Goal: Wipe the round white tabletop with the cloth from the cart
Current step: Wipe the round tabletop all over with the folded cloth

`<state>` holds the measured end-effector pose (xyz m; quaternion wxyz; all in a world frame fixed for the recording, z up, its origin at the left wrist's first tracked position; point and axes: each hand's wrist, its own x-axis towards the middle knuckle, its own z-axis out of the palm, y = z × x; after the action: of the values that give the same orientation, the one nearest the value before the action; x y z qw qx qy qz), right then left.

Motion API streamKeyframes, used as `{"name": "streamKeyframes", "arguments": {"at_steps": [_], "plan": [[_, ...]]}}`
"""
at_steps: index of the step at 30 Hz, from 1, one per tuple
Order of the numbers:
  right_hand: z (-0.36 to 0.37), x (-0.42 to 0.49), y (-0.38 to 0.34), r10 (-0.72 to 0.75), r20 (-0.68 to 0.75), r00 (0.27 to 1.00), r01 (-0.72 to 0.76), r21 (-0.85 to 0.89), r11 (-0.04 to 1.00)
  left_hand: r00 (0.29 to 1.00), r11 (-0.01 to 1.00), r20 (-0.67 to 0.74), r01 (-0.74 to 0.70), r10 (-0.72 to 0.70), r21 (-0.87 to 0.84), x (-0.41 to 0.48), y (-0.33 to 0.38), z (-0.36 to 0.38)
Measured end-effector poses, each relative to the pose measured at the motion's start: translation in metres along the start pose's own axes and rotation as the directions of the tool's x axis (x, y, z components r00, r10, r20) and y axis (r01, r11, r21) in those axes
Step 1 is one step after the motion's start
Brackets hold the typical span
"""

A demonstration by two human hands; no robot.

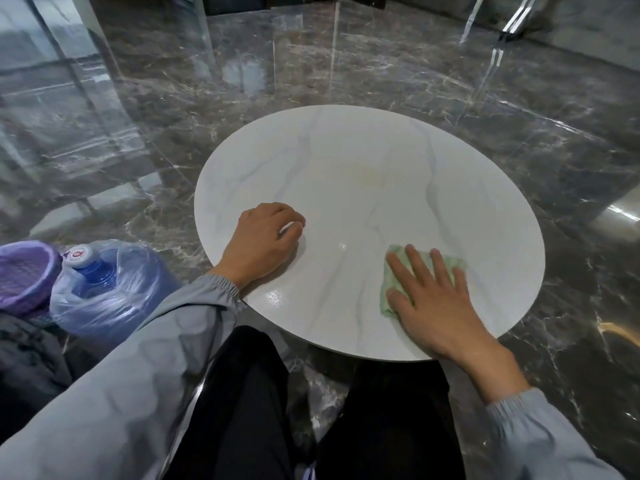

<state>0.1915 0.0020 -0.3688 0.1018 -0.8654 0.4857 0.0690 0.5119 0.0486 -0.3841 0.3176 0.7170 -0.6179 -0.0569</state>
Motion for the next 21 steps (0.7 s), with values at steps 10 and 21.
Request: {"name": "streamKeyframes", "arguments": {"at_steps": [10, 21], "plan": [[0.018, -0.016, -0.101, -0.472, -0.033, 0.881, 0.472, -0.024, 0.881, 0.996, 0.981, -0.058, 0.057, -0.069, -0.188, -0.002, -0.003, -0.006], [0.003, 0.045, -0.094, -0.268, -0.035, 0.963, 0.267, -0.044, 0.963, 0.768, 0.734, -0.401, 0.13, -0.499, -0.666, -0.041, 0.0, -0.016]]}}
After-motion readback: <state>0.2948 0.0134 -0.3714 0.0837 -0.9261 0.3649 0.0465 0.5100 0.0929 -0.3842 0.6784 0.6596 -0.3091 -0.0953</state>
